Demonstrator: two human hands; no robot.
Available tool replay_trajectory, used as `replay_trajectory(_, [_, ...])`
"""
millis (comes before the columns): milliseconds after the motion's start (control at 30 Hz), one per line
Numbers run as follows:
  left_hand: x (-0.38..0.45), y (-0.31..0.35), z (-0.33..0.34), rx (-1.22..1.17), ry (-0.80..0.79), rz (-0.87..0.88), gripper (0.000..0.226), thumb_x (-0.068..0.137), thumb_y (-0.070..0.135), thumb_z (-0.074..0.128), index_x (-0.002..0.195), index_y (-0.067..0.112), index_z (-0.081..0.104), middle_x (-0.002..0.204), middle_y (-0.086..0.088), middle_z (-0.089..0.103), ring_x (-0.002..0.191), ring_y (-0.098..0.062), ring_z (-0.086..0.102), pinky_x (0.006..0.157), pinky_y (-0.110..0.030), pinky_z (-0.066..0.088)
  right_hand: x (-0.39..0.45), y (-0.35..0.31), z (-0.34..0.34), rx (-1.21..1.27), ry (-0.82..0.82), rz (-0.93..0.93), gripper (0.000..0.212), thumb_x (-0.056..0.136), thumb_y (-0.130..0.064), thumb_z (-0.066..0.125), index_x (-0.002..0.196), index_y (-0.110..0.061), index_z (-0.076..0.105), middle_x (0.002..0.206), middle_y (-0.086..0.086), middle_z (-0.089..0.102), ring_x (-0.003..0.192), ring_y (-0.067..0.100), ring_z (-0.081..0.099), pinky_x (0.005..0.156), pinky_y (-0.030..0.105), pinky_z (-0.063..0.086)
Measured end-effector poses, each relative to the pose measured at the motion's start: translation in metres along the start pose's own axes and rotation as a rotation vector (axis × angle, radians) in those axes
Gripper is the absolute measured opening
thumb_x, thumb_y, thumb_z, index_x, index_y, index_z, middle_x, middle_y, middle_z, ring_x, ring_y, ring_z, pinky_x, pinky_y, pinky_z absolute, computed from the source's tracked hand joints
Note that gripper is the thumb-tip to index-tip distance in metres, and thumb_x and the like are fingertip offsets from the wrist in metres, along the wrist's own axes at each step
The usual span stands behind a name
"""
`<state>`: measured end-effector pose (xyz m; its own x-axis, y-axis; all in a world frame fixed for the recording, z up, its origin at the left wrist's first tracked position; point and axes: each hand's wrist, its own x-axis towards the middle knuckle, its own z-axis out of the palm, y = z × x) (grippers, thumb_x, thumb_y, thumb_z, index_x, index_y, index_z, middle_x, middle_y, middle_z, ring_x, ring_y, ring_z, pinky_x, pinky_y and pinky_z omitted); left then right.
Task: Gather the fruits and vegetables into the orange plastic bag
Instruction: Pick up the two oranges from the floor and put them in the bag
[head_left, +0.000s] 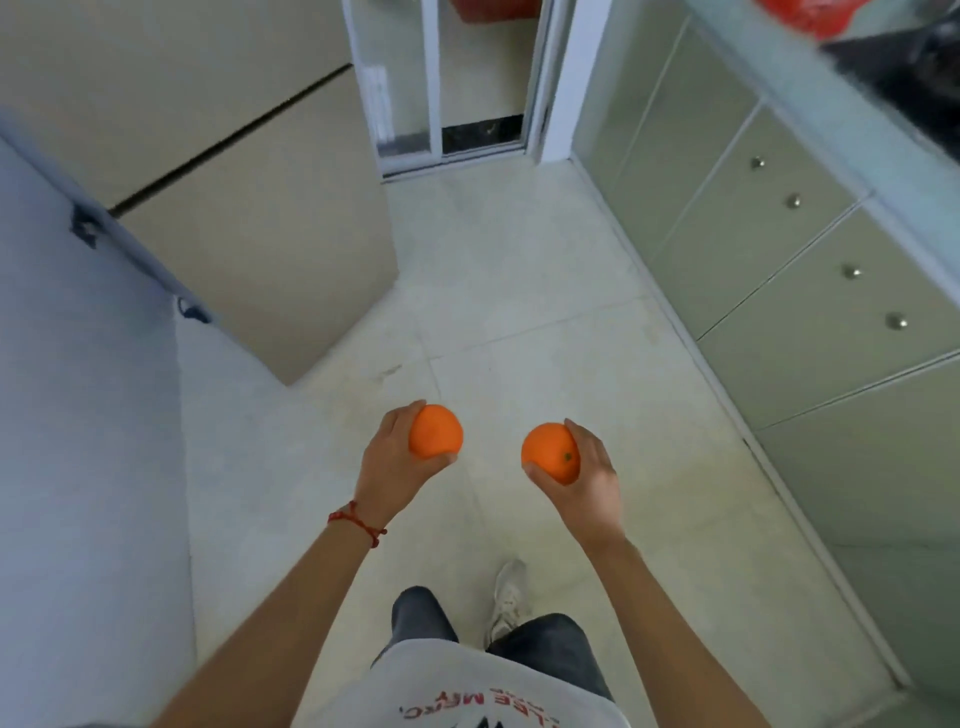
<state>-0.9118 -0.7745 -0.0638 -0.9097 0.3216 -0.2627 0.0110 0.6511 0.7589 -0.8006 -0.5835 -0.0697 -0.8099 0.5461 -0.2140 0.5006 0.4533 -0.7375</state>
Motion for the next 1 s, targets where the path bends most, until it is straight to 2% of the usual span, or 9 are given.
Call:
replay_trajectory(233, [0.040, 0.065, 0.068, 0.032, -0.125, 0.087, 0.075, 0.069, 0.026, 0.078, 0.132, 0.015, 0.040, 0.135, -0.010, 0.044, 0.117, -0.029, 0.048, 0.095, -0.037, 0.040, 0.034, 0.041, -0.071, 0.049, 0.107, 0.094, 0.074, 0.073, -0.041, 0.072, 0.136, -0.026, 0.035, 0.141, 0.002, 0.040, 0.121, 0.023, 0.045, 0.095, 0.038, 0.044])
replay_trajectory(600, [0.120, 0.123, 0.106, 0.067, -0.099, 0.084, 0.075, 0.070, 0.029, 0.076, 0.133, 0.017, 0.037, 0.135, -0.011, 0.043, 0.116, -0.029, 0.047, 0.091, -0.034, 0.040, 0.121, 0.057, -0.119, 0.063, 0.103, 0.149, 0.075, 0.072, -0.044, 0.072, 0.135, -0.031, 0.033, 0.140, -0.001, 0.039, 0.121, 0.024, 0.045, 0.098, 0.047, 0.045])
replay_trajectory(700, [0.160, 0.137, 0.105, 0.068, -0.082, 0.086, 0.076, 0.071, 0.030, 0.076, 0.134, 0.017, 0.036, 0.136, -0.010, 0.042, 0.116, -0.029, 0.047, 0.091, -0.037, 0.042, 0.163, 0.048, -0.122, 0.046, 0.097, 0.138, 0.075, 0.073, -0.044, 0.071, 0.135, -0.030, 0.033, 0.141, -0.001, 0.039, 0.122, 0.024, 0.044, 0.098, 0.046, 0.044])
replay_trajectory(1000, [0.324, 0.186, 0.091, 0.073, -0.091, 0.095, 0.075, 0.073, 0.031, 0.074, 0.135, 0.017, 0.034, 0.137, -0.010, 0.042, 0.115, -0.029, 0.047, 0.084, -0.031, 0.039, 0.328, 0.004, -0.126, 0.038, 0.122, 0.129, 0.076, 0.073, -0.044, 0.071, 0.136, -0.028, 0.033, 0.140, 0.000, 0.040, 0.121, 0.024, 0.046, 0.096, 0.044, 0.046])
